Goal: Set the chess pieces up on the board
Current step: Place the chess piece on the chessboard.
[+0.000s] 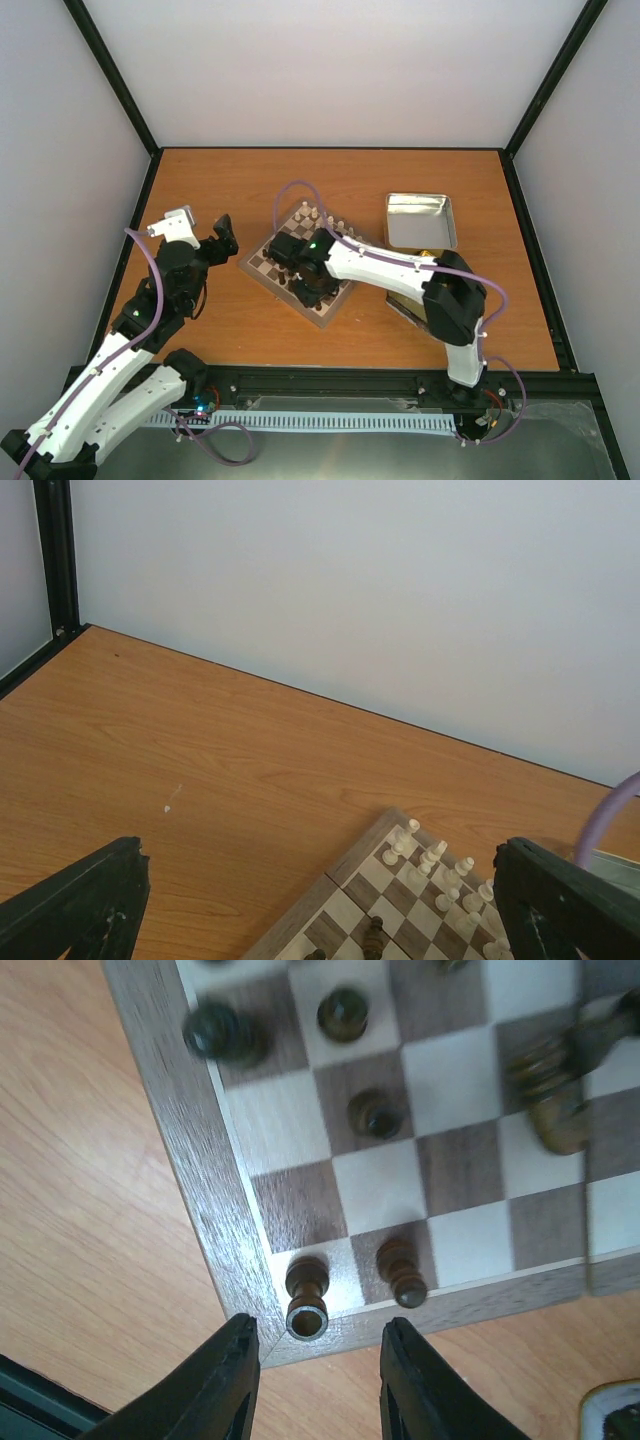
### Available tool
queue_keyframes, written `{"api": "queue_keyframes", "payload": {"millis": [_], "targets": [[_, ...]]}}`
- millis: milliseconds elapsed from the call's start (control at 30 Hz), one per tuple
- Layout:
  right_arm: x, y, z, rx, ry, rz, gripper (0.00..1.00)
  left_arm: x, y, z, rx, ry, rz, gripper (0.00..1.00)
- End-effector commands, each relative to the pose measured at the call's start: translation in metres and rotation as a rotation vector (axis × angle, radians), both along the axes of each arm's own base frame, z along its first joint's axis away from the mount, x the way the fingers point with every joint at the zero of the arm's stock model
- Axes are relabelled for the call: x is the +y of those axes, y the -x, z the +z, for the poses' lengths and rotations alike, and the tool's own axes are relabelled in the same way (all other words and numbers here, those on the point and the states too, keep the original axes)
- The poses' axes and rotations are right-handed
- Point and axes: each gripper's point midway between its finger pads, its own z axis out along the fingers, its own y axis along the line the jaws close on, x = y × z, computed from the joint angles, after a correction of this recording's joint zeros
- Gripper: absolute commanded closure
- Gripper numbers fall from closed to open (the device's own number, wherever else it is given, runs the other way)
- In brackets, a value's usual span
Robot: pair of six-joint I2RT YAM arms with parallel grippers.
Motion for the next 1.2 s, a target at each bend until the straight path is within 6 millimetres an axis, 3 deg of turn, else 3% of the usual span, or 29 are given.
{"api": "queue_keyframes", "payload": {"millis": [0,100,367,667,1167], "targets": [[0.004,-0.022,0.041,-0.144,-0.124,-0.077,0.65,0.0,0.0,0.0,0.001,-0.011,-0.004,0.05],[0.003,-0.025,0.038,-0.144,-0.149,-0.088,0.65,0.0,0.0,0.002,-0.003,-0.011,-0.003,0.05],[0.018,-0.018,0.008,-0.056,-0.146,-0.043,0.73,-0.001,-0.001,0.001,0.003,-0.017,-0.006,0.05],[0.01,-0.006,-0.017,0.006,-0.086,-0.019,0.82,-0.002,-0.002,0.0,0.004,-0.017,-0.009,0.04],[-0.005,0.0,-0.027,0.021,-0.022,-0.012,0.88,-0.002,-0.003,0.0,0.002,-0.014,-0.01,0.04]]}}
